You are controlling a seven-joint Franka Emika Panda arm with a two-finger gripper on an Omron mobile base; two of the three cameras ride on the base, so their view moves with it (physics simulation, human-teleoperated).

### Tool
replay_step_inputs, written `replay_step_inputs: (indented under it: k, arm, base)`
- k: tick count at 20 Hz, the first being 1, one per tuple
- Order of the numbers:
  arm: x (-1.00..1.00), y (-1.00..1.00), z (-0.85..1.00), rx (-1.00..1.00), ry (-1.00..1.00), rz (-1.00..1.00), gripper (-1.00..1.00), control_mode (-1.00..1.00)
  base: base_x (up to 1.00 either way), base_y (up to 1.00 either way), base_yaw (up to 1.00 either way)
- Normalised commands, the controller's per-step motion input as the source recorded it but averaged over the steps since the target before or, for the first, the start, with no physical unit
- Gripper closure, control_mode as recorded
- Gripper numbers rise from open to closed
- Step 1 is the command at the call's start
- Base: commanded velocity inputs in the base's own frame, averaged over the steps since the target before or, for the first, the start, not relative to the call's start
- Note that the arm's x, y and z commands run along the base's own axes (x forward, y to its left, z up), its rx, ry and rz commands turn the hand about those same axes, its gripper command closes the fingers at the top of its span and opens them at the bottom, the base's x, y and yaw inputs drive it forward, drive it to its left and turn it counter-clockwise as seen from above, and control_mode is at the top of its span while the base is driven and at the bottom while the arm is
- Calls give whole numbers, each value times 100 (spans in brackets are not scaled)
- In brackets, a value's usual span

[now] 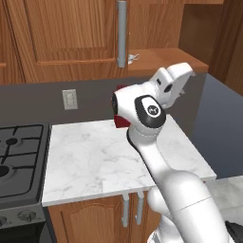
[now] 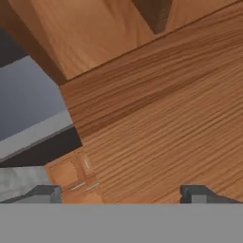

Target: Get the candle and the beer from the cabinet and move them to the dining counter.

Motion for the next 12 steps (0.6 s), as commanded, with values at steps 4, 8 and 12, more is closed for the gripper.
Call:
replay_step_inputs:
  k: [4, 8, 12]
  arm:
    - [0, 73, 0, 15, -44, 8, -100, -100]
    - [-3, 70, 0, 18, -46, 10, -100, -100]
    - [6, 86, 2, 21, -30, 26, -100, -100]
  base:
    - [0, 0, 0]
    - [0, 0, 0]
    - [0, 0, 0]
